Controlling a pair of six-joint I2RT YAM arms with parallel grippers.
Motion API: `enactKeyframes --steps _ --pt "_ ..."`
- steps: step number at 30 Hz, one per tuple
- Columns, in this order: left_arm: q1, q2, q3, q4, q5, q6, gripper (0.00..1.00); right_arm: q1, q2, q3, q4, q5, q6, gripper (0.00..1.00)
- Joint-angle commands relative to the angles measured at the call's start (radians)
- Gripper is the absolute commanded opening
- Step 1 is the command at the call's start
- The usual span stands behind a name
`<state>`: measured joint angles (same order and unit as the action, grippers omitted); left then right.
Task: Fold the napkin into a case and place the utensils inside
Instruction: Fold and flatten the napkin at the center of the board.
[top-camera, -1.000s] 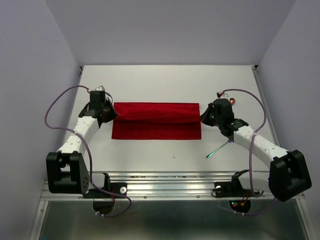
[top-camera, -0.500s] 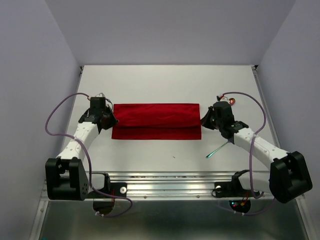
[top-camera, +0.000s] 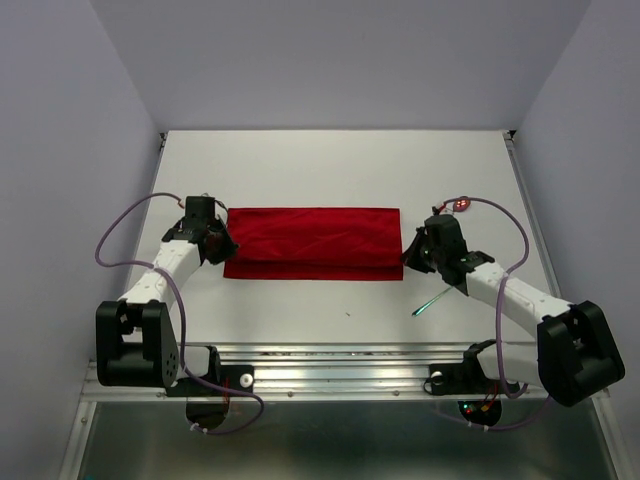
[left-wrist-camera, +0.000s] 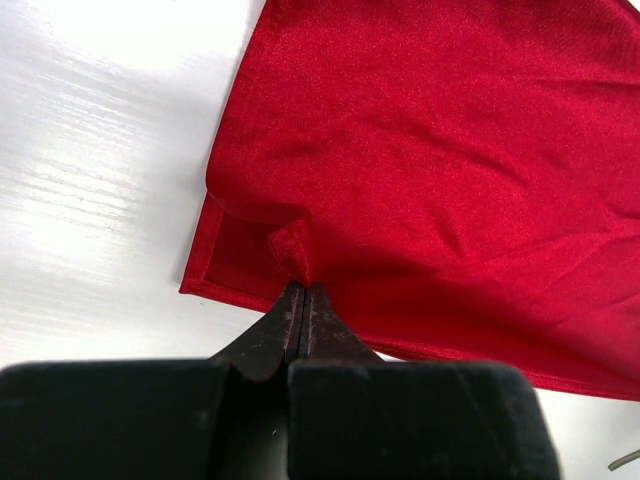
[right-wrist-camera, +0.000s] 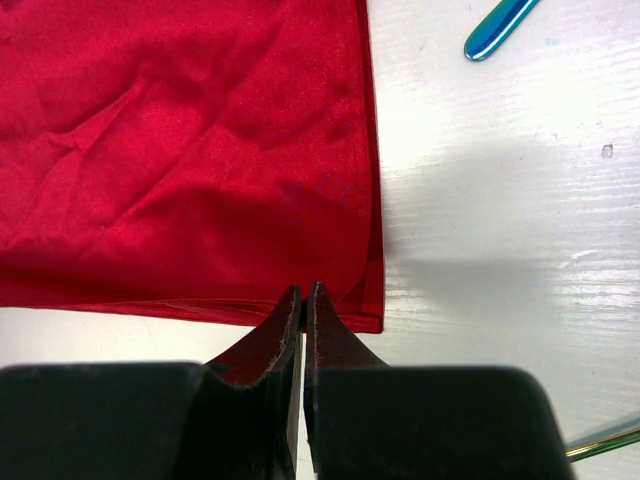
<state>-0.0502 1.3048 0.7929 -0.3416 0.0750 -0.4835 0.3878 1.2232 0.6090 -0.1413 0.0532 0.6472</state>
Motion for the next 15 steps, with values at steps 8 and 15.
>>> enactKeyframes --steps 8,15 --pt "0.006 -0.013 0.032 -0.008 -0.04 0.025 0.0 0.005 -0.013 0.032 0.037 0.013 0.002 0.01" --pt "0.006 0.011 0.166 -0.028 -0.064 0.088 0.0 0.005 0.004 0.097 0.037 0.036 -0.018 0.01"
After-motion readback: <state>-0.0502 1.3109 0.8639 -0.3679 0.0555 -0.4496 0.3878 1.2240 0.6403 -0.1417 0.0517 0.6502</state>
